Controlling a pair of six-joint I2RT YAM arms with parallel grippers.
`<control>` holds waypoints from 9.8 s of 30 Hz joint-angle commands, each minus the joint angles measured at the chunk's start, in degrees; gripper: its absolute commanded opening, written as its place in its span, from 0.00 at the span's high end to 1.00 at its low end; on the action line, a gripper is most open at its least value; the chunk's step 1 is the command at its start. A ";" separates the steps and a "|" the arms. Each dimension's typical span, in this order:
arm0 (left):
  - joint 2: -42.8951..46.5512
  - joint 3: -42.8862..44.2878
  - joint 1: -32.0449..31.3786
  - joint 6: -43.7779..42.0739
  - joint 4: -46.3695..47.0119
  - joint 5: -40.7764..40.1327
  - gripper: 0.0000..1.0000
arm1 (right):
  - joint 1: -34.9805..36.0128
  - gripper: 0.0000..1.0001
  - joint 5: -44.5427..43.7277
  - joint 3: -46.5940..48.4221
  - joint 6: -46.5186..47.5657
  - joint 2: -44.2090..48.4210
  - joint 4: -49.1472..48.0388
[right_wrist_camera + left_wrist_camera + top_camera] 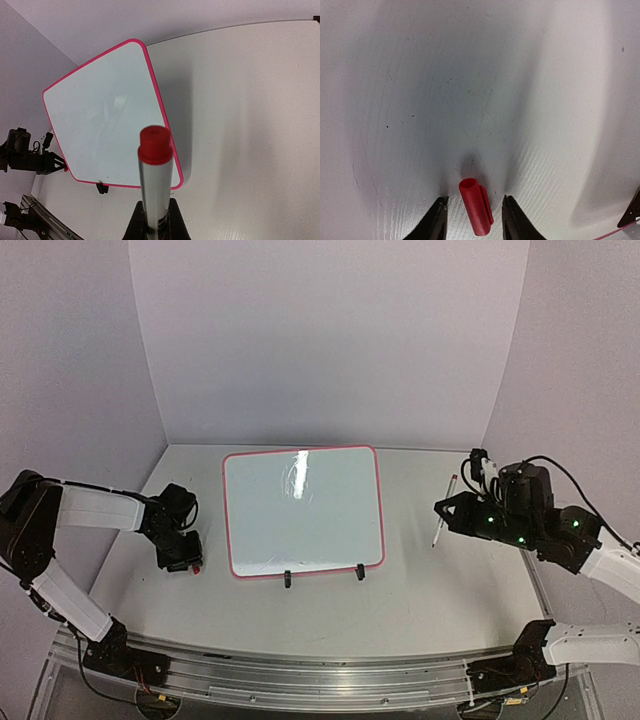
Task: Write a sentence on the whiteboard
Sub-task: Place the pen cap at the center of the board, then pass from the right arm to the left, then pass from the left arm to the right, then hold the whiteboard on the whiteboard stand, then write on the whiteboard with the whiteboard.
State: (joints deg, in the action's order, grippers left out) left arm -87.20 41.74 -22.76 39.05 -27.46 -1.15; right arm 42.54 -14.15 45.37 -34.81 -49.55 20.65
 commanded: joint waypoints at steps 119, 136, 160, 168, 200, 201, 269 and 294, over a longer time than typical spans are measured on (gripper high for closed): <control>-9.88 36.88 -33.75 -55.25 0.75 64.71 1.00 | 14.38 0.58 40.62 26.32 6.89 -23.75 11.59; -10.47 37.36 -33.75 -54.90 0.48 65.18 1.00 | 14.38 0.81 39.47 27.12 7.42 -25.64 11.49; 6.64 25.85 -33.75 -36.63 11.72 34.73 0.00 | 14.36 1.00 23.97 19.75 9.27 -13.92 10.85; 22.52 16.43 -22.48 -11.82 7.70 2.31 0.00 | 14.37 1.00 20.84 14.88 7.90 -8.81 10.64; -9.04 12.84 21.19 -25.20 45.56 77.03 0.11 | 14.39 1.00 25.97 22.40 10.69 -24.20 3.29; -9.94 13.96 20.70 -26.25 44.52 76.88 0.12 | 14.36 1.00 26.30 22.52 10.73 -24.45 2.97; -19.69 27.56 12.71 -58.47 12.22 76.81 1.00 | 28.17 1.00 -20.56 58.02 33.99 -65.41 -10.64; -19.39 28.02 12.72 -60.06 9.96 76.23 1.00 | 24.68 1.00 -17.41 66.25 31.41 -73.44 -8.62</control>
State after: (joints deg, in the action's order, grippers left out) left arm -106.56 70.06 -8.36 -15.03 -15.11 79.33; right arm 68.33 -32.17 108.34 -2.02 -121.59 11.93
